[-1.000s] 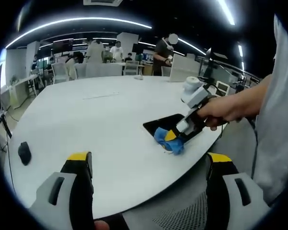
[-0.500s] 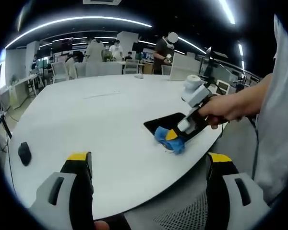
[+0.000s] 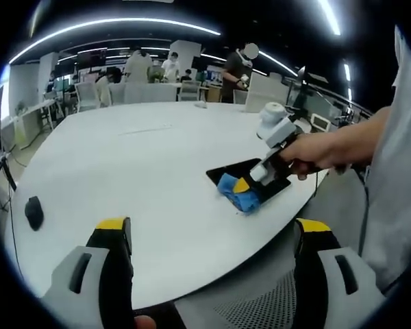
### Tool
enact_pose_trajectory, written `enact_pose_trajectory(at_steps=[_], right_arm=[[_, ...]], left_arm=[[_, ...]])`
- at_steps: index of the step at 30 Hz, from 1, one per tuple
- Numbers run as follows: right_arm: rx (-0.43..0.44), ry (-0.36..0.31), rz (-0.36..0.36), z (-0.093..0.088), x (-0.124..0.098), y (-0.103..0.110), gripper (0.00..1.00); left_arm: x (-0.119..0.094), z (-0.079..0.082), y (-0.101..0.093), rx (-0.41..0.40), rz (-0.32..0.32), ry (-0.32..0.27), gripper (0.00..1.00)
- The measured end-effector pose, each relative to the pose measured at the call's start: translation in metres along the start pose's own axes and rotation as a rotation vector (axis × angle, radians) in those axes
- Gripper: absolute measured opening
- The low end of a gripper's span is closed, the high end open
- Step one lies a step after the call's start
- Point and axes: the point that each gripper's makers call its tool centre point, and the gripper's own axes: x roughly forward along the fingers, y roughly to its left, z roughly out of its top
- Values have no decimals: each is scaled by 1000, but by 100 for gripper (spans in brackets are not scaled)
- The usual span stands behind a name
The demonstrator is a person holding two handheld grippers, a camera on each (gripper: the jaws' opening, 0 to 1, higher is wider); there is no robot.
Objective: Wipe the mirror surface with the cleaning cloth until all visible marks leave the cleaned area.
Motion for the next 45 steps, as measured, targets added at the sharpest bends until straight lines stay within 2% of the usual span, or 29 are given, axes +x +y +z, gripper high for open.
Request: enact_pose_trajectory(at_steps=[15,18,22,28,35,42,45], right_arm=[[-31,-4,-8,30,7,-14,0],[-37,-6,-7,36,8,-15,0],[-41,-5,-4,44,9,-17,0],[-54,-9,-11,56,13,-20,0],[-79,-8,-20,68,20,-22,0],[-86,-8,-16,75,21,-23,0],[-91,-3,-11,76,23,-23,0]], left_arm=[[4,-3,-3,-1,-22,15,99],[7,1,0,-16,-22,7,99],[10,4,-3,-18,-29,5,99],[14,-3,-7,-10,-41,20,99],[17,0,-13,-12,-43,16,99],[15,-2,-8,-21,-32,10,99],[15,-11,-1,31,4,53,98]])
